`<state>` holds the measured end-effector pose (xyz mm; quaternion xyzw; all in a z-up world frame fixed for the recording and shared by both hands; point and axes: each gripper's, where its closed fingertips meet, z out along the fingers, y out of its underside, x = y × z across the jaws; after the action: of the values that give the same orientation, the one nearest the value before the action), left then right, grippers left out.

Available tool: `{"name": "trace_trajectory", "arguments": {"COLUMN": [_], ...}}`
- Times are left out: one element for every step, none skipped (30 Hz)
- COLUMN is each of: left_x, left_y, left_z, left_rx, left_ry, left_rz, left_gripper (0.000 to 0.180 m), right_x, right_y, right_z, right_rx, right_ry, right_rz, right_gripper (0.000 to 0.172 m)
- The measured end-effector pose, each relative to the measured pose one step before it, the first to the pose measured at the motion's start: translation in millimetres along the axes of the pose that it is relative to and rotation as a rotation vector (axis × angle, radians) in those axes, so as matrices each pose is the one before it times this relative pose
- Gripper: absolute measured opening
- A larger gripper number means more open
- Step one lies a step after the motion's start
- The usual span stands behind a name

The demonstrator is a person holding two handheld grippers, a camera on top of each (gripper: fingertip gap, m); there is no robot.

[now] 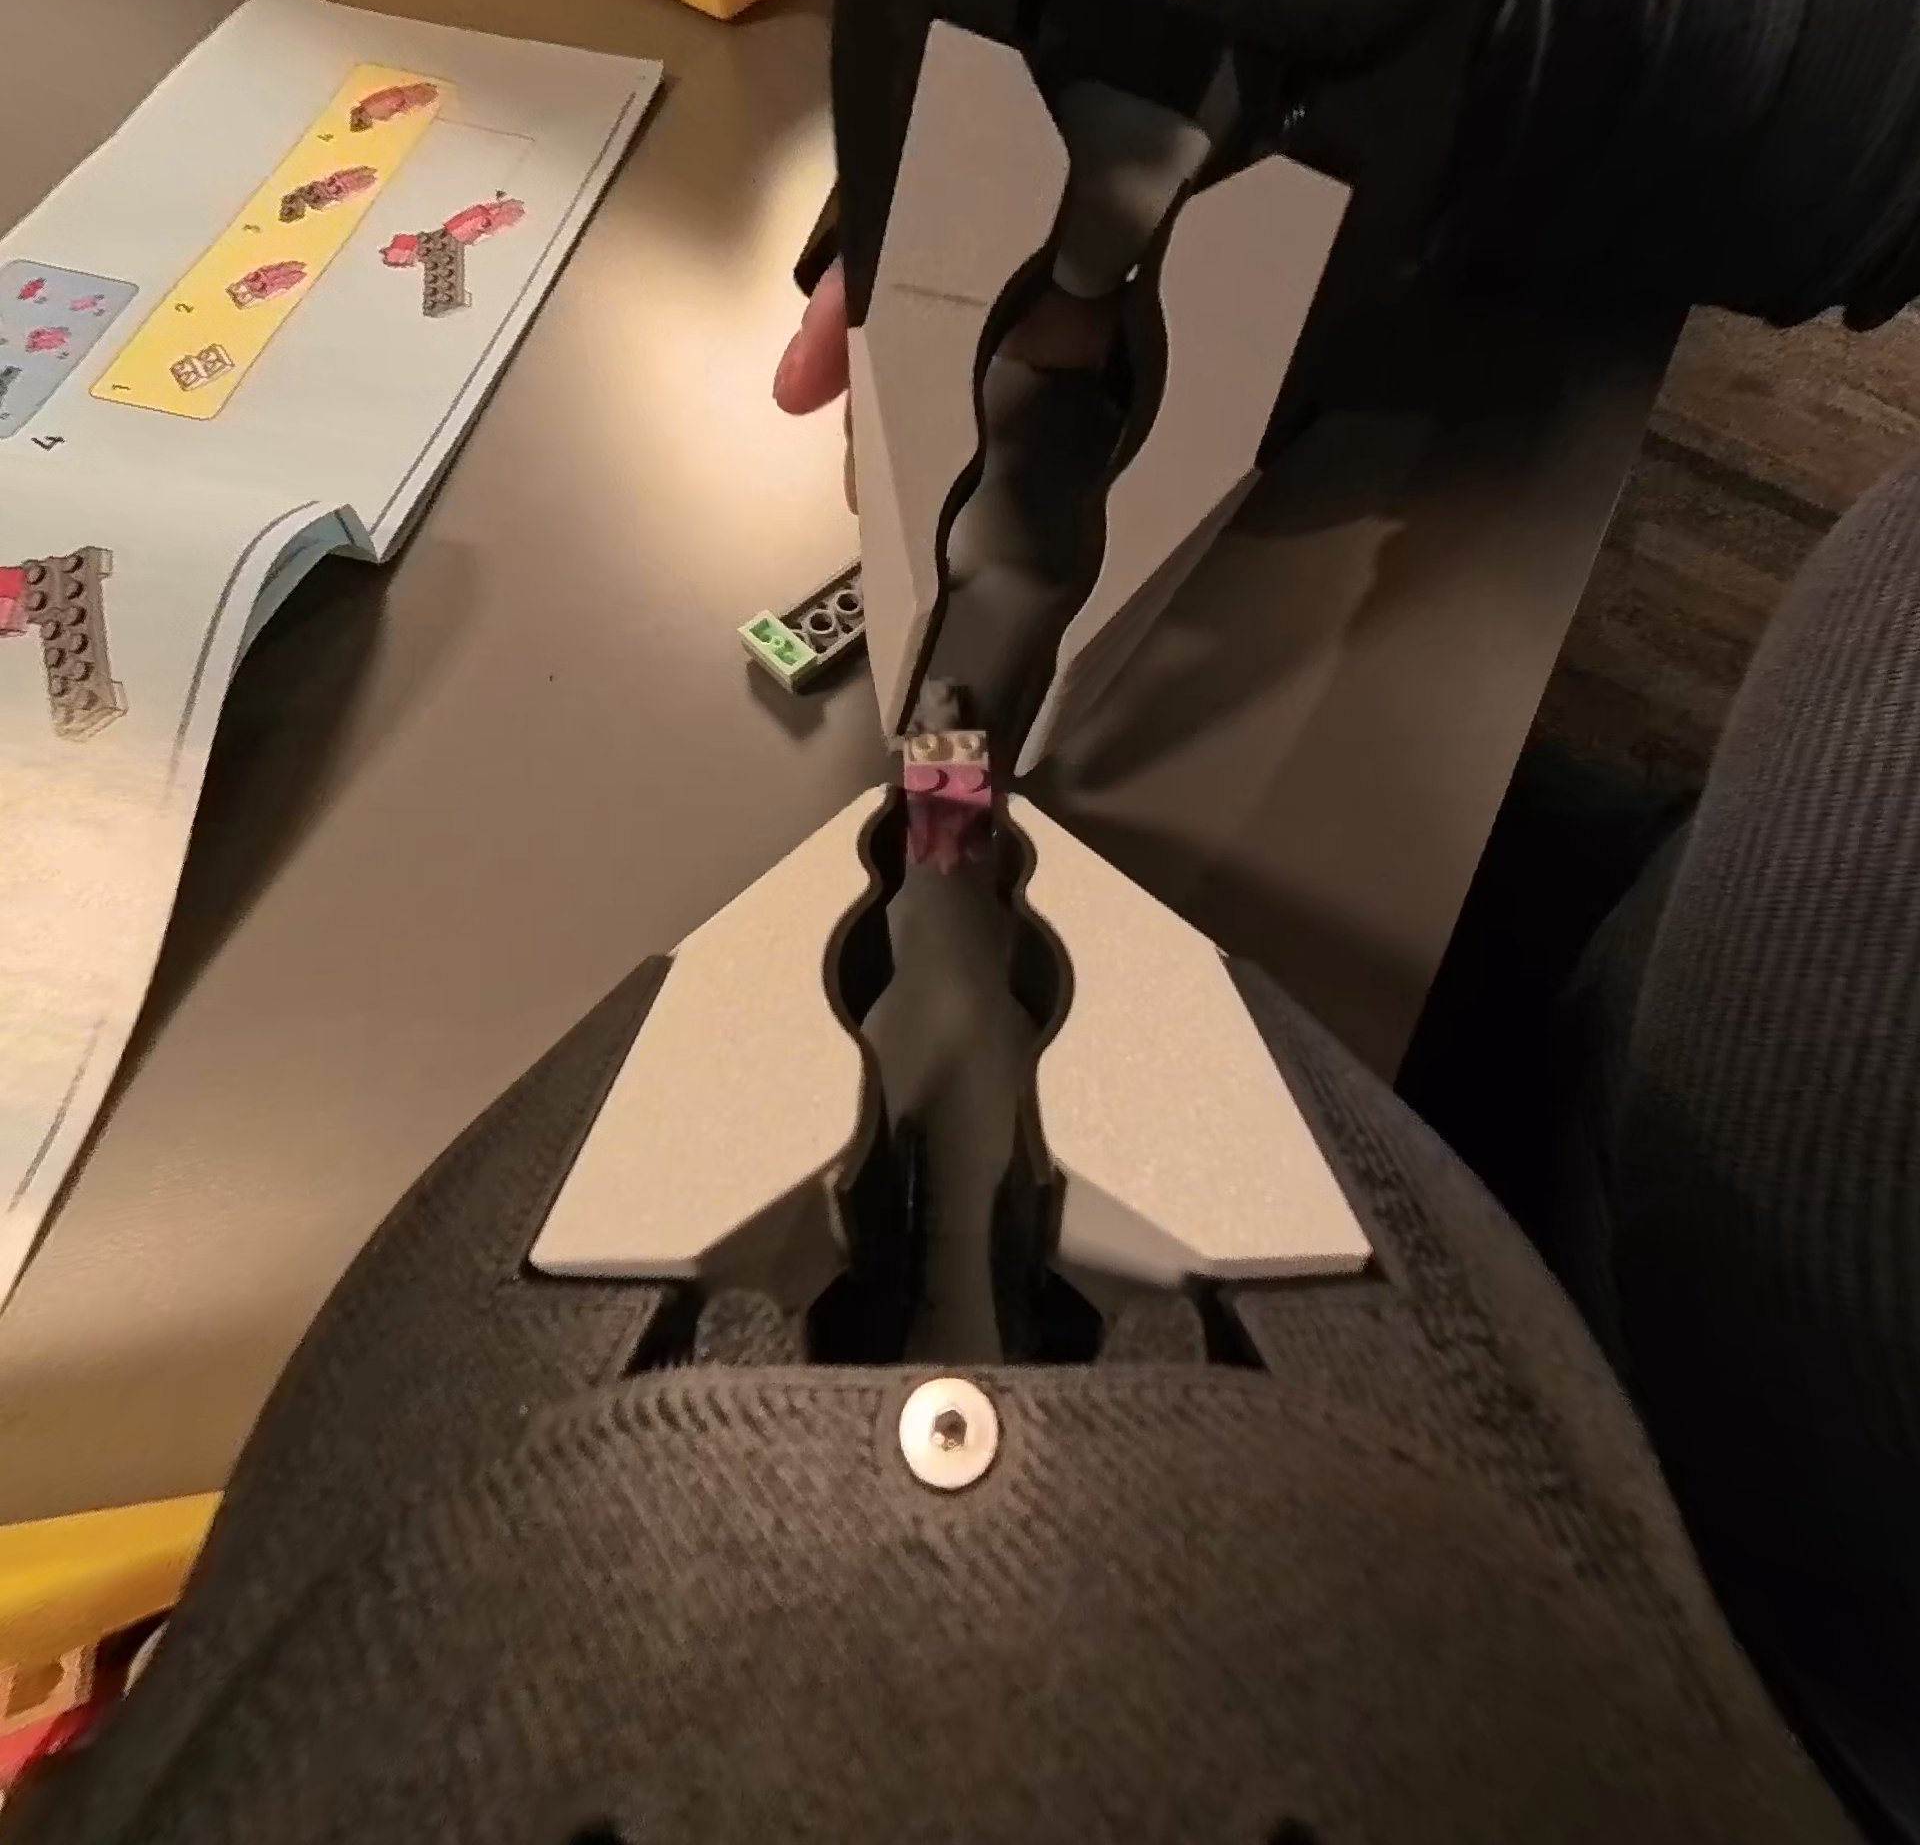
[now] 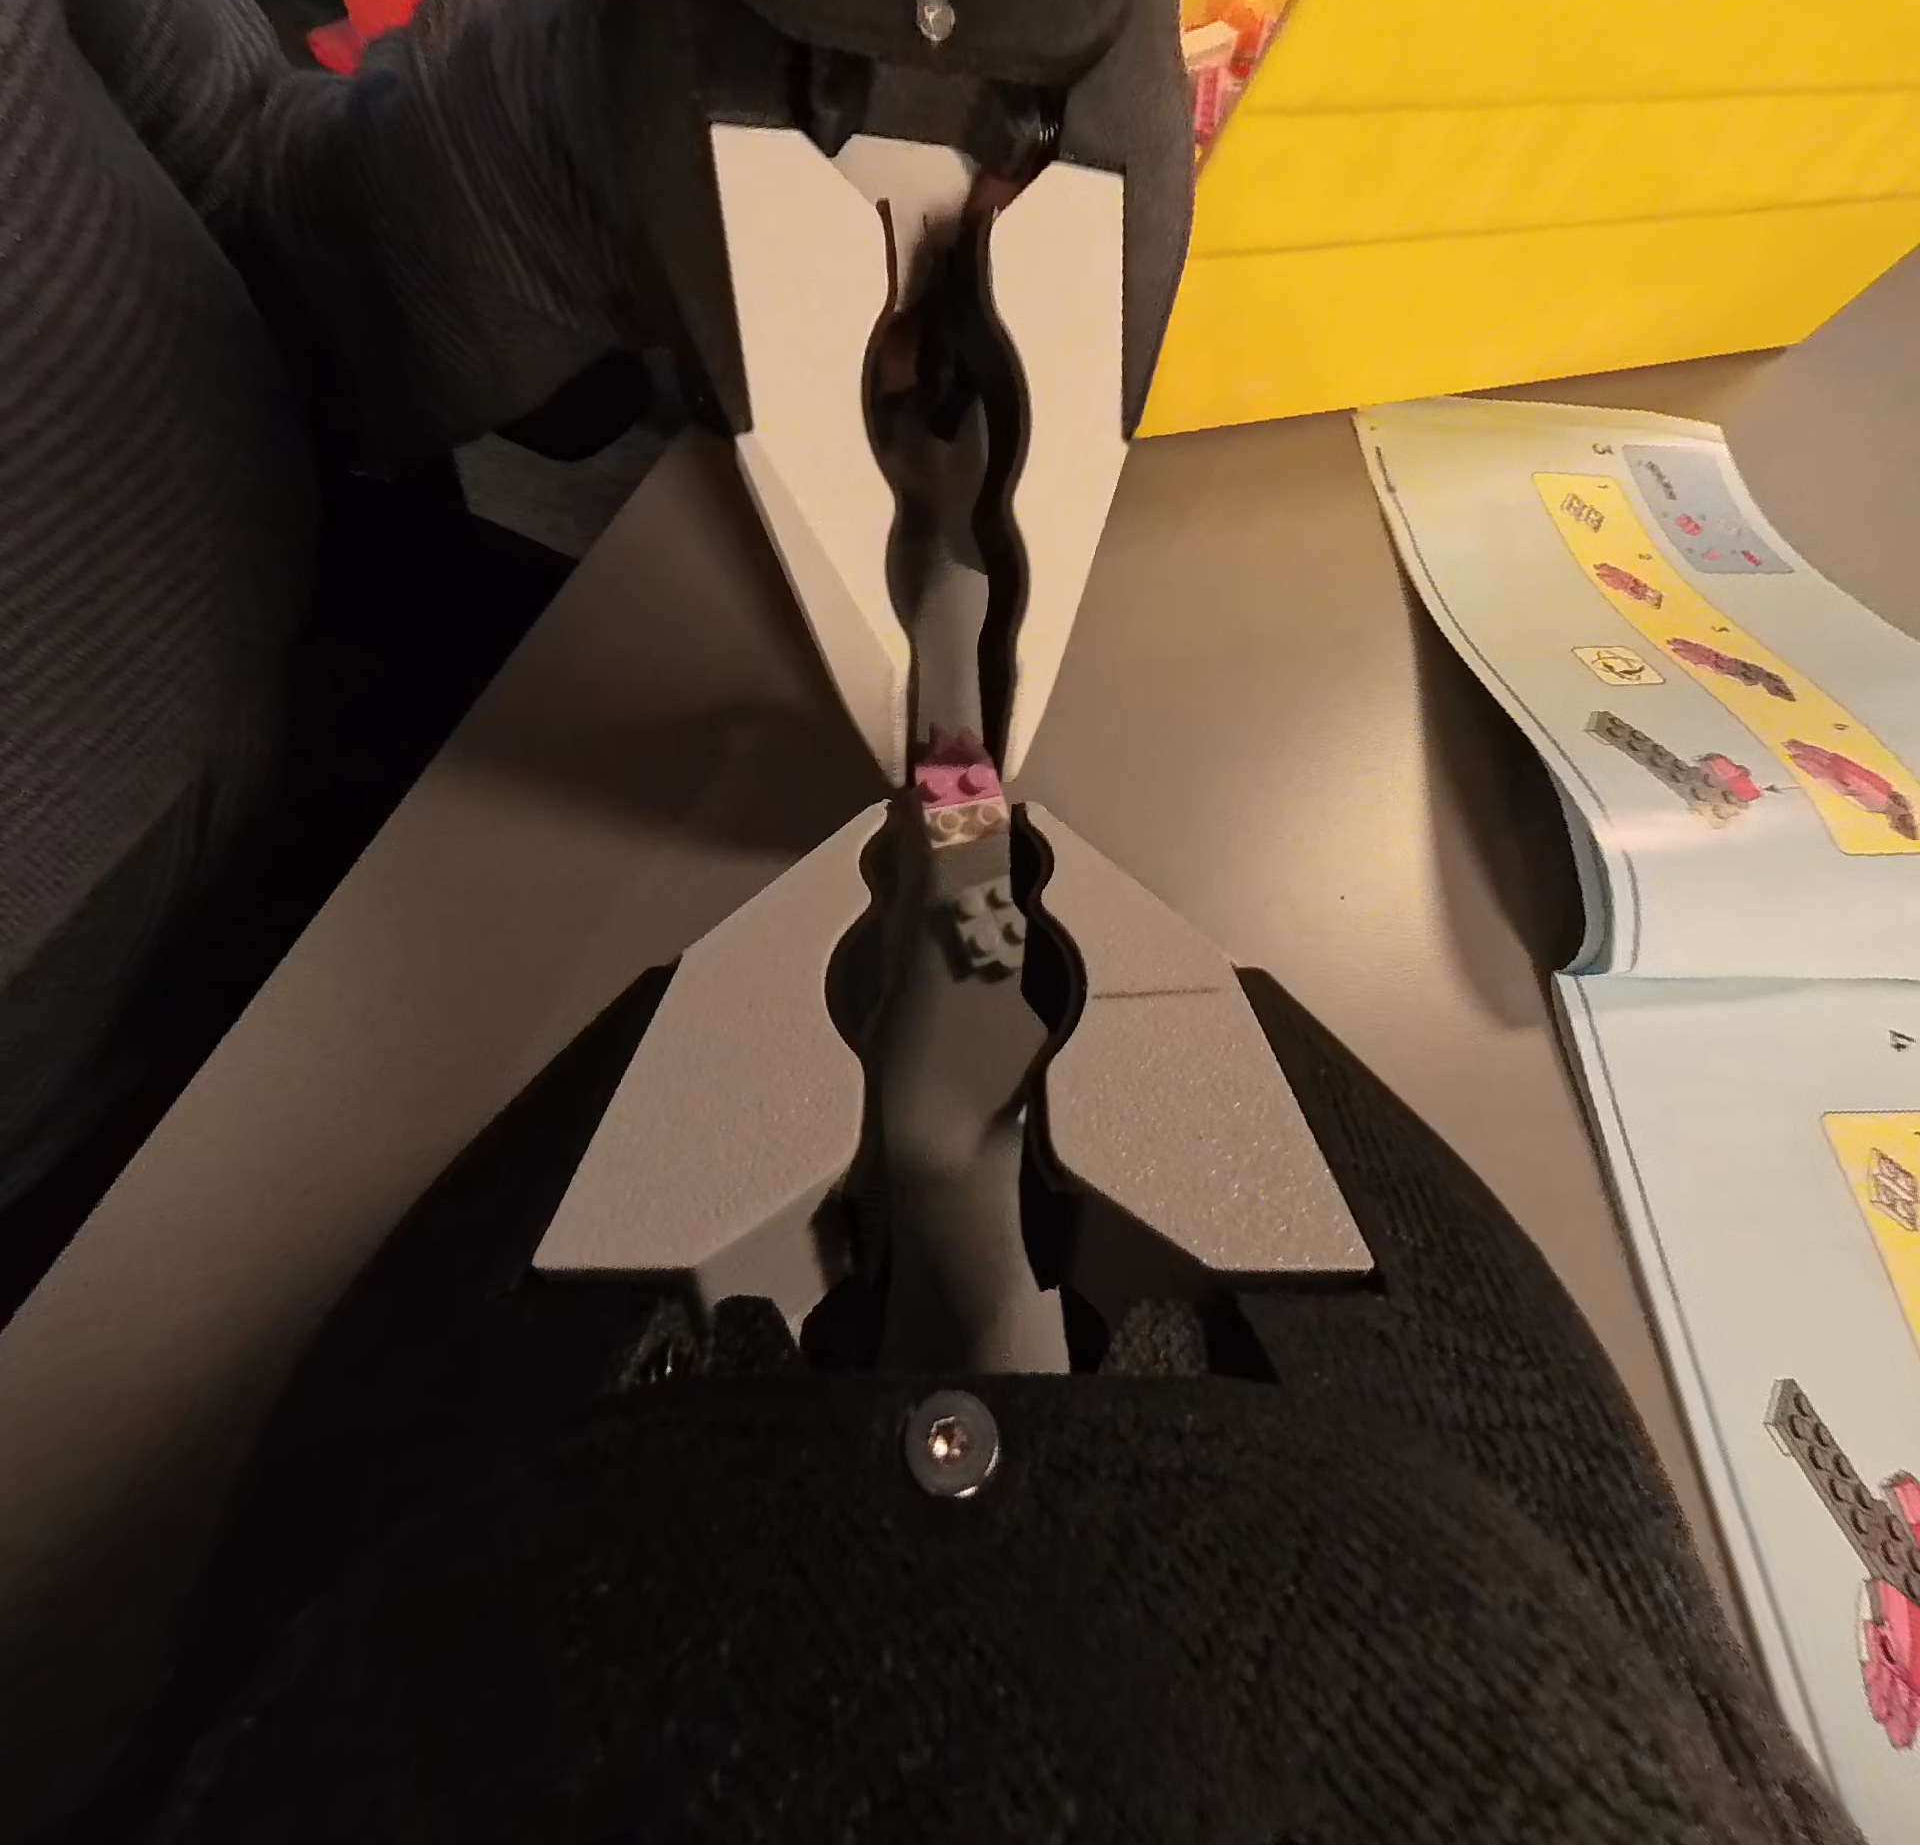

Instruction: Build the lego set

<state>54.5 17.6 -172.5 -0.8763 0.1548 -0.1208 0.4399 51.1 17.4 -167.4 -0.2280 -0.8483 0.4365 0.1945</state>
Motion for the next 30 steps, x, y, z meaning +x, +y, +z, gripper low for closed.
{"name": "trace_trajectory", "arguments": {"left_x": [-0.7, -0.92, -1.1, -1.09, -1.47, -1.79, -1.9, -1.27, 0.24, 1.45, 0.44, -0.27, 0.29, 0.3, 0.02, 0.3, 0.36, -0.23, -0.16, 0.08, 0.03, -0.02, 0.15, -0.07, -0.25, -0.46, -0.08, 0.01, 0.22, 0.52], "left_y": [-0.73, -0.59, -0.38, -0.09, 0.23, 0.97, 1.25, 1.35, 0.55, -0.06, -0.34, 0.02, 0.13, -0.17, -0.32, 0.04, 0.36, 0.56, 0.48, 0.52, 0.46, 0.29, 0.08, 0.2, 0.39, 0.89, 0.89, 0.97, 0.82, 0.49], "left_z": [-0.57, -0.43, -0.27, -0.18, 0.12, 0.27, 0.38, -0.08, -0.5, -0.83, -0.99, -1.01, -0.99, -1.12, -1.17, -1.1, -1.04, -0.9, -0.94, -0.76, -0.58, -0.45, -0.4, -0.28, -0.14, -0.27, -0.38, -0.44, -0.67, -0.67], "left_rx": [0.0063, 0.0049, 0.0028, 0.0008, -0.0019, -0.0056, -0.0082, -0.0069, -0.0011, 0.0044, 0.0053, 0.0034, 0.0032, 0.005, 0.0059, 0.0042, 0.0016, 0.0009, 0.0008, 0.0002, -0.0005, 0.0003, 0.001, 0.0001, -0.0016, -0.0036, -0.004, -0.0031, -0.0022, 0.0], "left_ry": [-0.0015, -0.0032, -0.0055, -0.0073, -0.0133, -0.0181, -0.0214, -0.019, -0.0096, 0.0009, -0.0006, 0.0001, 0.0048, 0.003, -0.0004, -0.0001, 0.0004, -0.0034, -0.0032, -0.001, -0.0008, -0.0008, -0.0008, -0.0013, -0.0036, -0.0043, -0.0024, -0.0015, 0.0003, 0.0031], "left_rz": [-0.0057, -0.0059, -0.0052, -0.0025, -0.0009, -0.0014, -0.0031, -0.0011, 0.0039, 0.0061, -0.0014, -0.0079, -0.0081, -0.0048, -0.0015, -0.0009, -0.0003, 0.0, 0.0007, 0.0009, 0.0008, 0.0012, 0.0014, 0.0014, 0.0011, 0.0018, 0.0033, 0.0033, 0.0033, 0.0037], "left_gripper": [0.015, 0.015, 0.015, 0.015, 0.015, 0.015, 0.015, 0.015, 0.015, 0.015, 0.015, 0.015, 0.015, 0.015, 0.015, 0.015, 0.015, 0.015, 0.015, 0.015, 0.015, 0.015, 0.015, 0.015, 0.015, 0.015, 0.015, 0.015, 0.015, 0.015], "right_x": [1.13, 1.92, 2.3, 2.72, 2.33, 1.7, -0.14, -2.71, -3.03, -1.06, -0.23, -0.92, -0.49, -1.79, -1.34, 0.33, 1.61, 1.7, 1.29, -0.75, -3.7, -2.36, -1.85, -1.98, -3.92, -7.37, -9.25, -7.0, 0.08, 4.08], "right_y": [-0.36, -0.64, -0.5, 0.4, 1.41, 2.17, 2.26, 1.74, 1.66, 2.41, 3.42, 2.4, 1.1, 0.31, 0.23, 1.14, 2.74, 3.87, 3.57, -0.17, -0.7, -0.94, -1.0, -0.84, -1.04, -1.4, -1.56, -1.95, -3.19, -3.65], "right_z": [0.21, 0.06, -0.56, -1.46, -2.14, -2.39, -2.56, -2.82, -2.33, -1.59, -0.78, -0.25, -0.13, 0.12, 0.33, 0.49, 0.63, 0.82, 1.04, 0.68, 0.77, 1.08, 1.14, 0.91, 1.14, 1.28, 0.97, 0.44, -0.34, -0.73], "right_rx": [0.0003, 0.0027, 0.0021, -0.0051, -0.0122, -0.018, -0.0207, -0.0158, -0.0109, -0.0114, -0.0173, -0.0153, -0.0082, -0.0039, -0.0005, -0.0017, -0.007, -0.0134, -0.0103, 0.0126, 0.0128, 0.0114, 0.0088, 0.0032, 0.002, 0.0033, 0.0049, 0.009, 0.0156, 0.0181], "right_ry": [0.0145, 0.0209, 0.022, 0.0212, 0.0142, 0.0054, -0.0084, -0.022, -0.0195, -0.005, 0.0024, 0.0, 0.009, 0.0063, 0.0144, 0.026, 0.0332, 0.0319, 0.0287, 0.0136, -0.0079, -0.0015, 0.0007, -0.0017, -0.0134, -0.0363, -0.0499, -0.0385, -0.0011, 0.0142], "right_rz": [-0.013, -0.0172, -0.0201, -0.0167, -0.005, 0.0119, 0.0241, 0.0255, 0.0261, 0.0259, 0.0306, 0.0357, 0.0368, 0.032, 0.0294, 0.0257, 0.0225, 0.0209, 0.0194, 0.0201, 0.0184, 0.015, 0.0099, 0.0082, 0.0071, 0.0038, -0.0067, -0.0176, -0.0124, -0.0081], "right_gripper": [0.018, 0.02, 0.022, 0.024, 0.025, 0.025, 0.024, 0.022, 0.021, 0.021, 0.021, 0.02, 0.02, 0.02, 0.02, 0.02, 0.021, 0.023, 0.024, 0.025, 0.025, 0.026, 0.027, 0.027, 0.028, 0.028, 0.028, 0.028, 0.028, 0.028]}}
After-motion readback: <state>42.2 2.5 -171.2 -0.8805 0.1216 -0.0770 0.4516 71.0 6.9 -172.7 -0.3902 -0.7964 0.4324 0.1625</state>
